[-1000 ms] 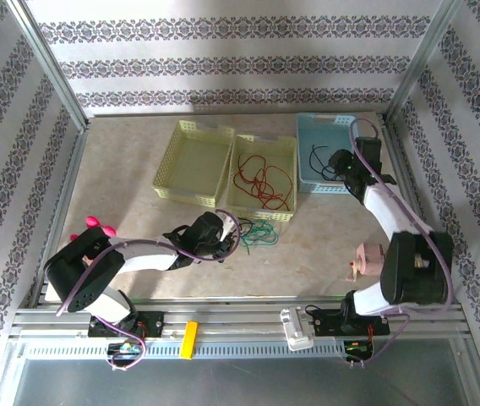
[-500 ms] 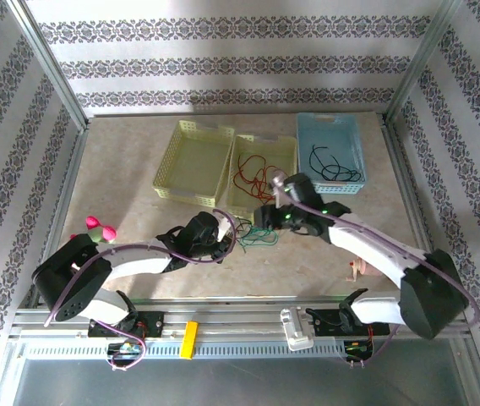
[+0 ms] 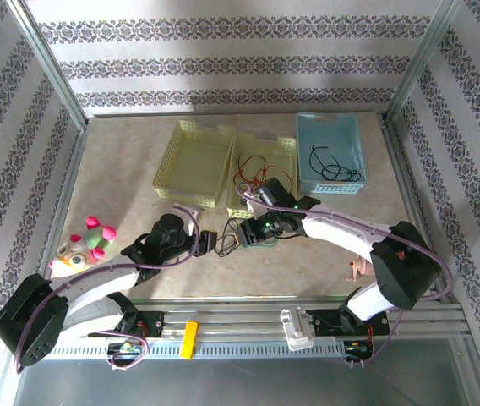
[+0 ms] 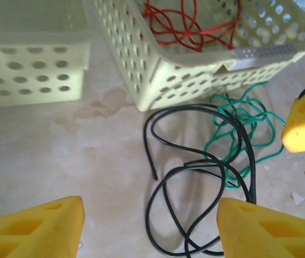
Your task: Untangle the cables
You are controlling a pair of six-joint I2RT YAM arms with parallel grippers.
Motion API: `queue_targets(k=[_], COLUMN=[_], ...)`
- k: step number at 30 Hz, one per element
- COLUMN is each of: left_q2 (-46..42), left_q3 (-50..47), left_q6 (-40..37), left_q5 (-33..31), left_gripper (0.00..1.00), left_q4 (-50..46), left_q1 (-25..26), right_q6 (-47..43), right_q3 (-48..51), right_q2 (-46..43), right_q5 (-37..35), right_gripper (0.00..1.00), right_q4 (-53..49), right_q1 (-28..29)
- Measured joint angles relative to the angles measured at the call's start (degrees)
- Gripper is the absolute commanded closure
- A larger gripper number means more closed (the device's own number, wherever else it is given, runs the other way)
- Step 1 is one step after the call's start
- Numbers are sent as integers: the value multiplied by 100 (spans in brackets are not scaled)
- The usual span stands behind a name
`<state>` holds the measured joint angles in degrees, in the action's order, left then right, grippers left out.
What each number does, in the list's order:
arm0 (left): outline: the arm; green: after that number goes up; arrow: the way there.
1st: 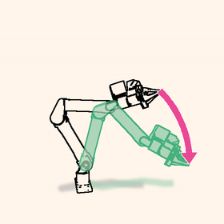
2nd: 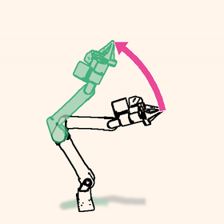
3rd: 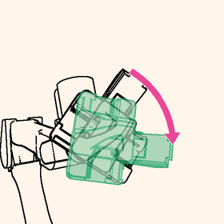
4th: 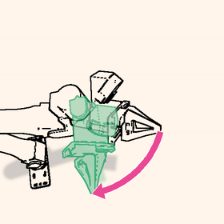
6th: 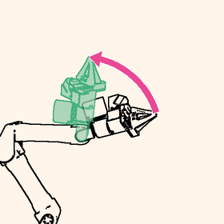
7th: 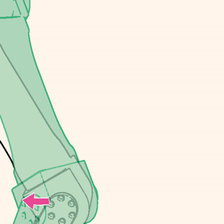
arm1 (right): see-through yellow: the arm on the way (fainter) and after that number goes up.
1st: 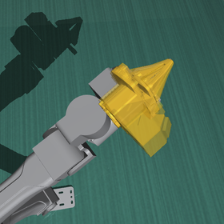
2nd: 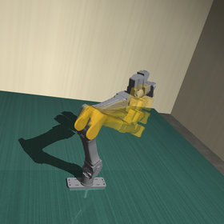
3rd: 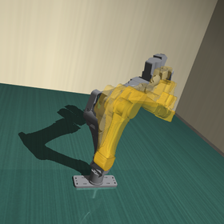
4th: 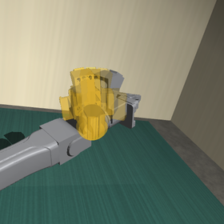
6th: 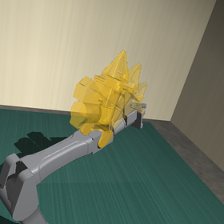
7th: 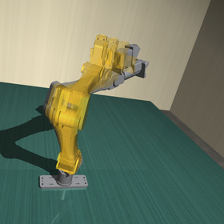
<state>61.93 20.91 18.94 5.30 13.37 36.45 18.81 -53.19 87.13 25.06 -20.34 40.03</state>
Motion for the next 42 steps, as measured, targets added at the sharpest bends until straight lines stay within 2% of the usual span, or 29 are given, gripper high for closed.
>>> queue_targets(k=[7,18,20,23,26,30,36,42], left_q2=[22,686,772,885,1043,1390,1985,2531], left_q3=[-22,-33,-33,-31,4,170,435,719], left_q6=[103,236,245,254,251,232,210,149], left_q5=[-131,20,68,142,232,396,636,778], left_gripper=[33,33,33,33,33,33,36,45], left_q4=[-9,39,61,127,146,201,457,634], left_q1=[-11,-15,-15,-15,-15,-15,-15,-9], right_q6=[-229,-433,-461,-560,-542,-546,-380,-46], right_q3=[-286,-686,-743,-811,-815,-811,-750,-704], right_q2=[428,866,984,1119,1102,785,-280,-848], right_q5=[-13,-13,-15,-37,-98,-120,-31,164], right_gripper=[56,58,65,87,96,98,98,98], right_q4=[-155,-223,-232,-262,-299,-304,-177,46], right_q1=[146,186,186,186,186,186,120,-203])
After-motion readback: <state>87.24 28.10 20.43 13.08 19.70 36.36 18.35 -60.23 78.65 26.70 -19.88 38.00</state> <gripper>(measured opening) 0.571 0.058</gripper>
